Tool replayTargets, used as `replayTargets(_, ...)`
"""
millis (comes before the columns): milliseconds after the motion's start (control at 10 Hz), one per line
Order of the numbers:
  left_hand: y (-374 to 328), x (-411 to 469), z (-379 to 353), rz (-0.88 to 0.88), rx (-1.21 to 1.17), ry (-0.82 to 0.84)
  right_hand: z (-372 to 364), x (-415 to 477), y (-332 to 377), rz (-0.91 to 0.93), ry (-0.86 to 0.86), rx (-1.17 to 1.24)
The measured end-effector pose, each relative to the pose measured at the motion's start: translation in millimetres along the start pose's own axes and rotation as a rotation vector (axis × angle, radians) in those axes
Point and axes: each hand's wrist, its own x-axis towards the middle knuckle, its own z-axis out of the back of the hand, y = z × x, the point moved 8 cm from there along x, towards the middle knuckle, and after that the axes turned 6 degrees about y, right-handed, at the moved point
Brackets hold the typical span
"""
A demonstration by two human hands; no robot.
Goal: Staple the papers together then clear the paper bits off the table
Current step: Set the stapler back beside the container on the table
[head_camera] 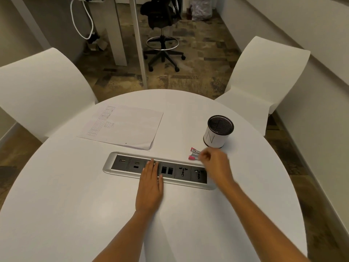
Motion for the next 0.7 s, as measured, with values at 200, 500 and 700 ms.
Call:
replayTargets(200, 1, -2, 0, 0.005, -0.011, -0.006, -63, -63, -48, -0.073, 0.258, -0.056)
replayTargets(500, 3, -2, -2, 0.012, -0.022, 0.001, -74, -60, -44, -0.033, 0.302, -0.221)
replayTargets(700, 4, -2, -3, 0.017, -0.037, 0.006, -91, -68, -38, 0.079, 0.355, -0.344)
